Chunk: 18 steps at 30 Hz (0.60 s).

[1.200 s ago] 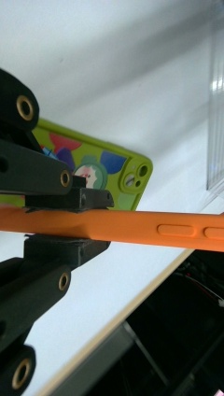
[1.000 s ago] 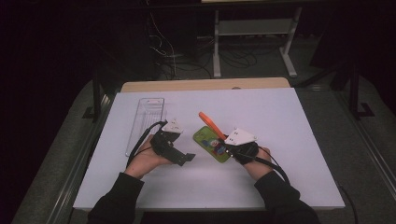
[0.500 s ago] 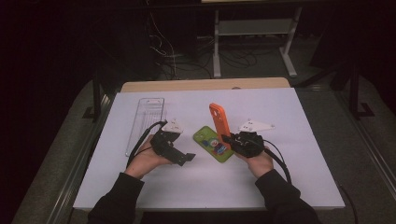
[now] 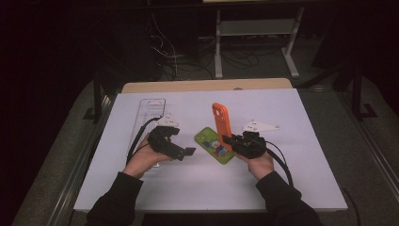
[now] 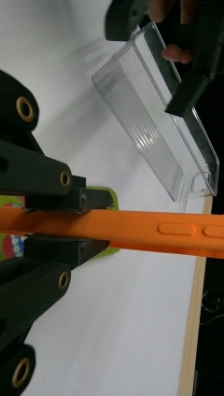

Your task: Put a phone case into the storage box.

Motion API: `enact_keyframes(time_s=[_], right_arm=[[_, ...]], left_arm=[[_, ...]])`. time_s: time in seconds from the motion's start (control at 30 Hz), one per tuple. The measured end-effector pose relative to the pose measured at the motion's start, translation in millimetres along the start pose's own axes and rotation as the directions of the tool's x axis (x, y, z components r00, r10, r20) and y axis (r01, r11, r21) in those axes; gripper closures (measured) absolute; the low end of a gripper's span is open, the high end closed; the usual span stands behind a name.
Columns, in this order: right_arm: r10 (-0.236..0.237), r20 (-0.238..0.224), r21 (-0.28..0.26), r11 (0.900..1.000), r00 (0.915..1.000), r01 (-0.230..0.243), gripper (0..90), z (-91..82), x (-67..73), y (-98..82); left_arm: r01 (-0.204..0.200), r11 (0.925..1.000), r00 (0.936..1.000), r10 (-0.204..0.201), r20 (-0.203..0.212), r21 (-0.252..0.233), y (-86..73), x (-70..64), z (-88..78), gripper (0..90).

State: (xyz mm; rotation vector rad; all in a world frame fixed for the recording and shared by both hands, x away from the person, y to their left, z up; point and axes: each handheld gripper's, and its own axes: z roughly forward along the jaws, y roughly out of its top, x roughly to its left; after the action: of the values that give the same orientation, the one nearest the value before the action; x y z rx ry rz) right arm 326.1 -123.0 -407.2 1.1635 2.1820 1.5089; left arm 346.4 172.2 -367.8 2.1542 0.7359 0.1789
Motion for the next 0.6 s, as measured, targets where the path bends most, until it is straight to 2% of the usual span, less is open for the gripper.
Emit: enact_keyframes(time_s=[0.07, 0.1, 0.23, 0.27, 0.37, 0.6], right_arm=[[-0.001, -0.007, 0.001, 1.0, 1.0, 0.001, 78.4, 2.3, 3.6, -0.5], [-0.017, -0.013, 0.003, 1.0, 0.9998, 0.017, 78.4, 3.5, 4.5, -0.8], [-0.023, -0.026, 0.009, 1.0, 0.9994, 0.023, 78.4, 7.9, 13.4, -1.1], [-0.031, -0.029, 0.005, 0.999, 0.9991, 0.032, 78.4, 9.5, 15.3, -1.2], [-0.034, -0.037, 0.015, 0.999, 0.9987, 0.035, 78.4, 12.6, 22.5, -1.0], [-0.077, -0.047, 0.014, 0.997, 0.996, 0.077, 78.5, 19.3, 34.7, -0.2]], left_arm=[[0.003, 0.9999, 1.0, -0.003, 0.002, -0.015, 3.8, 1.7, -2.3, 0.0], [0.008, 0.9996, 1.0, -0.008, 0.004, -0.028, 5.8, 2.5, -3.3, 0.0], [0.041, 0.996, 0.999, -0.04, 0.018, -0.079, 15.9, 6.0, -6.9, 0.0], [0.037, 0.9958, 0.9993, -0.036, 0.013, -0.083, 18.8, 7.3, -7.8, 0.0], [0.053, 0.9923, 0.9981, -0.05, 0.036, -0.112, 26.1, 10.6, -8.6, 0.0], [0.058, 0.9917, 0.9961, -0.05, 0.073, -0.115, 40.1, 12.2, 3.4, 0.0]])
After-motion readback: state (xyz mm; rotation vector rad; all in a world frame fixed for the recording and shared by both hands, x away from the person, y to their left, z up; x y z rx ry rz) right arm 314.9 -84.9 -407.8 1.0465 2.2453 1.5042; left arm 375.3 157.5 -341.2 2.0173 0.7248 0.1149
